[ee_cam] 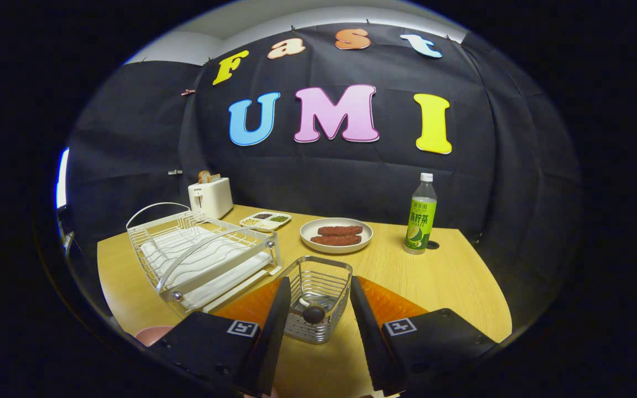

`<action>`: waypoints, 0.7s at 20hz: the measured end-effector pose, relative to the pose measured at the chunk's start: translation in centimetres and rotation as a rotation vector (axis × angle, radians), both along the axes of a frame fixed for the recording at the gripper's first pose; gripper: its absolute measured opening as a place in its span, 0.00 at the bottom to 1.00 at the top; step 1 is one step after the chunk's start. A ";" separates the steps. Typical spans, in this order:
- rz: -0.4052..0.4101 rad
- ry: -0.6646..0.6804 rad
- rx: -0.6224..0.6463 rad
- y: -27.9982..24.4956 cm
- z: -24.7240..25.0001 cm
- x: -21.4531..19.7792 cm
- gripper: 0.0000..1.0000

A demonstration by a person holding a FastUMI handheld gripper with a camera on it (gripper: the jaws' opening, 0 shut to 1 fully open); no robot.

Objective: Take the plate from the dish rack, then take the spoon from the basket and place it into the plate.

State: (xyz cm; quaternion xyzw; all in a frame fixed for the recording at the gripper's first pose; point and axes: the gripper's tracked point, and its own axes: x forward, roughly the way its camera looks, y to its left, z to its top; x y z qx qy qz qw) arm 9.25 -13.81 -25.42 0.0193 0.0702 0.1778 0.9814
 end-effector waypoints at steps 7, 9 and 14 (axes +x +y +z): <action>0.037 -0.052 -0.041 1.5 -0.2 0.4 0.42; 0.033 -0.041 -0.048 1.9 -0.6 0.3 0.40; 0.013 0.011 -0.003 1.9 -0.7 0.9 0.19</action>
